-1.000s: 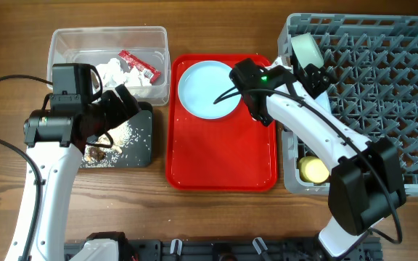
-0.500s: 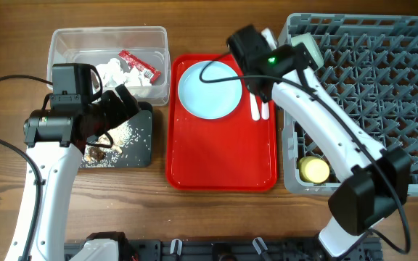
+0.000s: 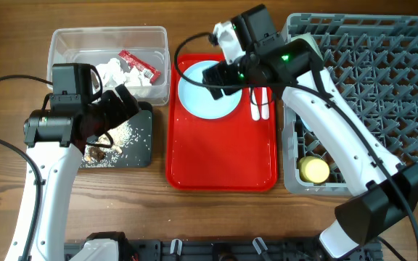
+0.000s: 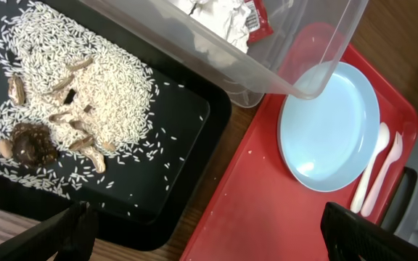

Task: Sort waste into correct bins and load items into the dishwasher rack
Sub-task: 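Move the right gripper toward the light-blue plate on the red tray, then grasp the light-blue plate rim with the right gripper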

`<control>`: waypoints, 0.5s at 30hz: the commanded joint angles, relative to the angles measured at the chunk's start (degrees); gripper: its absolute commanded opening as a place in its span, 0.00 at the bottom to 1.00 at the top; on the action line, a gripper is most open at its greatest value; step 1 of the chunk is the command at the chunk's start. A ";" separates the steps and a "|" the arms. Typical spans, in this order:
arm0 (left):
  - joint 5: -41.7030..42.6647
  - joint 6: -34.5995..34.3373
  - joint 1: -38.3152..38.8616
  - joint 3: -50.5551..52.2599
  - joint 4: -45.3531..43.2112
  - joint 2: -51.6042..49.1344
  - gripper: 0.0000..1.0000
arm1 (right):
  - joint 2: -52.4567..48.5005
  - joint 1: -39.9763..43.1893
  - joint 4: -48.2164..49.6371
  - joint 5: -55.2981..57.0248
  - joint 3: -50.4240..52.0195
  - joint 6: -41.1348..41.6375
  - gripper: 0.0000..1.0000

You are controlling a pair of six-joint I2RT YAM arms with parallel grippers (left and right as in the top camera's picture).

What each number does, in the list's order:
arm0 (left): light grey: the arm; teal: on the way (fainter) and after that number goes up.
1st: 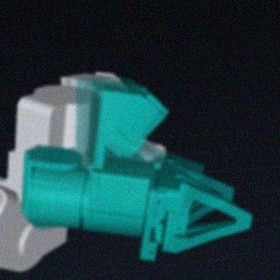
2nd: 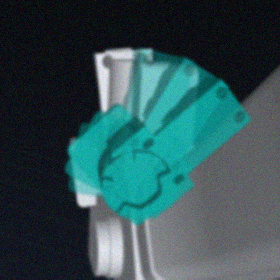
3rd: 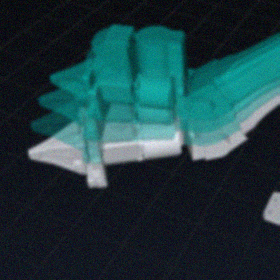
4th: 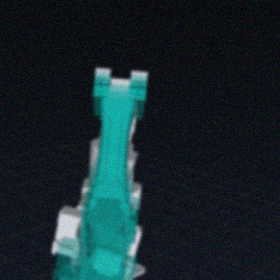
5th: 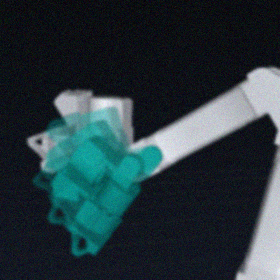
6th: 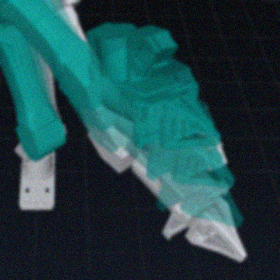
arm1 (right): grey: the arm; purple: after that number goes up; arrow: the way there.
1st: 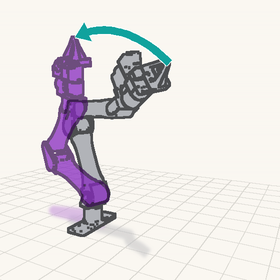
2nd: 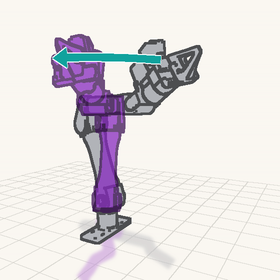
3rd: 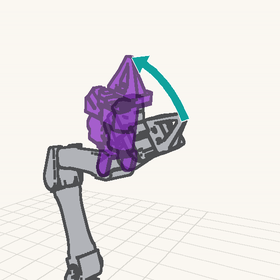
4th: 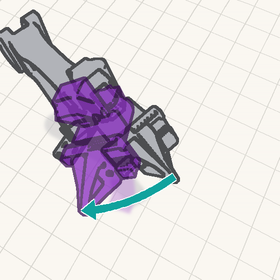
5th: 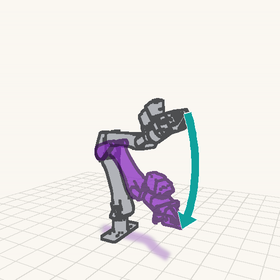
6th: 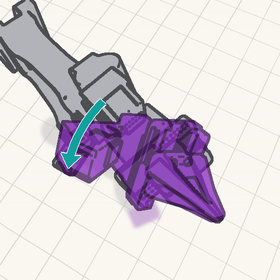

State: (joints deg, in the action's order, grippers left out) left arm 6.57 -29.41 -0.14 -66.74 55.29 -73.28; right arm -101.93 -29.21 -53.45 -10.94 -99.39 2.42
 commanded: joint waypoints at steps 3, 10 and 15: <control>0.44 0.63 -0.35 -0.98 -0.15 -0.02 1.00 | -3.02 -0.04 2.62 11.45 4.79 29.99 0.83; 0.44 0.63 -0.35 -0.98 -0.15 -0.02 1.00 | -5.68 -0.04 9.11 12.87 12.13 35.39 0.59; 0.44 0.63 -0.35 -0.98 -0.15 -0.02 1.00 | -8.50 0.02 10.36 15.47 16.74 40.79 0.54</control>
State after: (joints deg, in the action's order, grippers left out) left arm 6.57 -29.41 -0.14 -66.74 55.27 -73.28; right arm -107.74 -29.21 -43.92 1.17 -85.01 37.39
